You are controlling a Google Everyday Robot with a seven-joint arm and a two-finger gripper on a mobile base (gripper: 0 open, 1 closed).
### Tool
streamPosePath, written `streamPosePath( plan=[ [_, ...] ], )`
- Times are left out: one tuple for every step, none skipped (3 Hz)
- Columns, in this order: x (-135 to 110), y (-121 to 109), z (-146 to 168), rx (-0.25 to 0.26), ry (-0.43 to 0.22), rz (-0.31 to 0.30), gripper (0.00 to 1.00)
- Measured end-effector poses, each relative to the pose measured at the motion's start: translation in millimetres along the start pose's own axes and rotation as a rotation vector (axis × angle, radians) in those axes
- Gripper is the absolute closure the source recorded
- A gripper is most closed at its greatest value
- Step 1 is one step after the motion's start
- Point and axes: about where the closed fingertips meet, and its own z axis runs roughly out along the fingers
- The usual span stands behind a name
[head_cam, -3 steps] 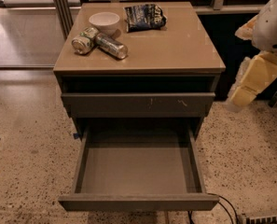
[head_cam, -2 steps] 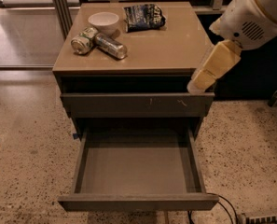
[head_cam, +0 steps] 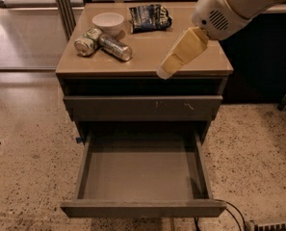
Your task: Place redbull can into middle drawer
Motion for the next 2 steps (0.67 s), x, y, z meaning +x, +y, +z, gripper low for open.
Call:
streamPosePath(
  plan=[
    [-3.1,-5.6,7.9,0.048,-0.012,0.026,0.0],
    [-11.4,-27.3,37.3,0.128,-0.03,0.075,0.0]
  ],
)
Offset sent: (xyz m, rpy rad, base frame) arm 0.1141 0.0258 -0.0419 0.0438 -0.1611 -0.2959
